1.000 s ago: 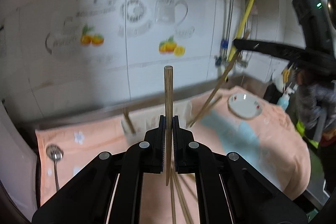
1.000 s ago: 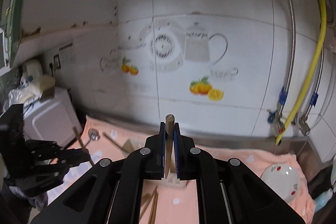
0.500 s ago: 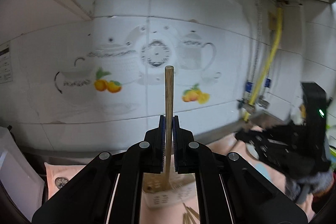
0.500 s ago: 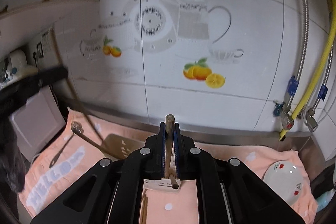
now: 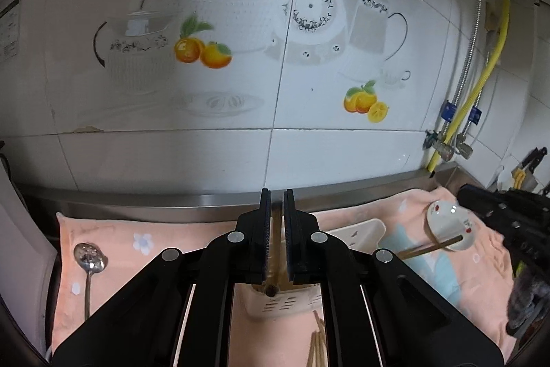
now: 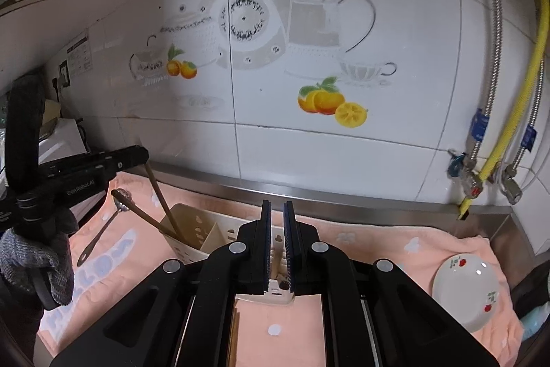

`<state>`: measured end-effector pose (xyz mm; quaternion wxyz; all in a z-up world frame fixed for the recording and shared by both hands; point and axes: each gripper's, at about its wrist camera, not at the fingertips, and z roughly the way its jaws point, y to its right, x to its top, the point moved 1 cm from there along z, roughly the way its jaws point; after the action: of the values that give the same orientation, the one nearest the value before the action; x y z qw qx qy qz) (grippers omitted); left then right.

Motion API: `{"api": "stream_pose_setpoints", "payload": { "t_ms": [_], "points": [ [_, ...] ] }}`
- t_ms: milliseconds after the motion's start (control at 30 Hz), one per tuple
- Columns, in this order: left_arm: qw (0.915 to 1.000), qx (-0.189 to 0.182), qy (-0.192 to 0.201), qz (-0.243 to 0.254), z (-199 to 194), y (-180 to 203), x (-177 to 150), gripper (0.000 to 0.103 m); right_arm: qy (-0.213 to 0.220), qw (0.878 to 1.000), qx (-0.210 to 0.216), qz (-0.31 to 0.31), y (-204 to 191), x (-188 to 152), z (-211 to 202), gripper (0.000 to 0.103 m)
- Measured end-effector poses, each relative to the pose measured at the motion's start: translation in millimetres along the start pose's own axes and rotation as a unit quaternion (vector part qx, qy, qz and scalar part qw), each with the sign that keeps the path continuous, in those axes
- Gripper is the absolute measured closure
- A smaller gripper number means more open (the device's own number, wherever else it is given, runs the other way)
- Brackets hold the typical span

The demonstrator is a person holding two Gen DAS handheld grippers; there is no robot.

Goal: Organize utensils
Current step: 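Open the left tool to drop its chopstick in the holder while the right tool releases, then grasp a third chopstick with the left tool while the right tool grasps another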

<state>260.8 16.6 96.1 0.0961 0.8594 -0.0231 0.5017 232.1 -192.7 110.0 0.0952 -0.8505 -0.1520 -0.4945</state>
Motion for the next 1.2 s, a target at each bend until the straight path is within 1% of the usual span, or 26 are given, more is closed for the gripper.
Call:
{"api": "stream_pose_setpoints", "payload": {
  "t_ms": [167, 233, 300, 367, 433, 500, 533, 633, 700, 767, 800, 933, 967, 1067, 1200],
  "points": [
    [0.9999, -0.003, 0.014, 0.005, -20.1, 1.5, -0.8, 0.095, 0.02, 1.0, 0.002, 0.0, -1.1, -6.4, -27.0, 0.093],
    [0.9997, 0.0, 0.023, 0.011, -33.3, 4.0, -3.3, 0.09, 0.028, 1.0, 0.006, -0.002, -4.1, -13.1, -38.7, 0.089],
    [0.9994, 0.0, 0.03, 0.015, -45.3, 5.1, -7.7, 0.08, 0.029, 1.0, 0.009, -0.008, -9.3, -25.2, -49.2, 0.088],
    [0.9992, 0.003, 0.035, 0.018, -57.0, 6.0, -15.6, 0.075, 0.026, 1.0, 0.012, -0.011, -13.5, -38.6, -55.6, 0.087],
    [0.9992, 0.002, 0.033, 0.022, -65.0, 7.0, -26.1, 0.072, 0.019, 1.0, 0.018, -0.011, -17.3, -55.6, -59.8, 0.086],
    [0.9992, 0.002, 0.028, 0.028, -72.4, 8.0, -41.0, 0.064, 0.009, 1.0, 0.021, -0.011, -21.4, -75.2, -61.3, 0.086],
    [0.9992, 0.004, 0.026, 0.031, -75.2, 8.2, -47.8, 0.063, 0.003, 1.0, 0.022, -0.01, -23.4, -84.8, -60.9, 0.086],
    [0.9993, 0.005, 0.008, 0.036, -80.9, 8.3, -75.5, 0.056, -0.016, 1.0, 0.02, -0.013, -30.6, -114.0, -58.1, 0.085],
    [0.9991, 0.011, -0.004, 0.041, -82.7, 8.1, -92.7, 0.049, -0.031, 0.999, 0.019, -0.013, -34.6, -134.8, -54.7, 0.085],
    [0.9984, 0.021, -0.014, 0.05, -82.1, 8.3, -109.0, 0.048, -0.047, 0.999, 0.02, -0.013, -37.2, -153.3, -51.2, 0.084],
    [0.9981, 0.025, -0.022, 0.053, -82.0, 8.2, -118.6, 0.044, -0.055, 0.998, 0.019, -0.013, -38.6, -163.8, -49.4, 0.084],
    [0.9963, 0.033, -0.047, 0.064, -81.4, 8.0, -150.2, 0.038, -0.088, 0.996, 0.014, -0.016, -42.1, -200.5, -40.9, 0.084],
    [0.9954, 0.036, -0.058, 0.067, -80.5, 7.7, -160.0, 0.035, -0.095, 0.995, 0.015, -0.014, -42.6, -206.6, -39.2, 0.084],
    [0.9932, 0.04, -0.082, 0.072, -77.9, 6.4, -184.0, 0.033, -0.119, 0.993, 0.014, -0.011, -45.4, -229.4, -33.0, 0.084],
    [0.9912, 0.041, -0.11, 0.061, -73.4, 1.2, -210.0, 0.03, -0.146, 0.989, 0.021, -0.005, -51.9, -253.9, -26.2, 0.084]
  ]
}}
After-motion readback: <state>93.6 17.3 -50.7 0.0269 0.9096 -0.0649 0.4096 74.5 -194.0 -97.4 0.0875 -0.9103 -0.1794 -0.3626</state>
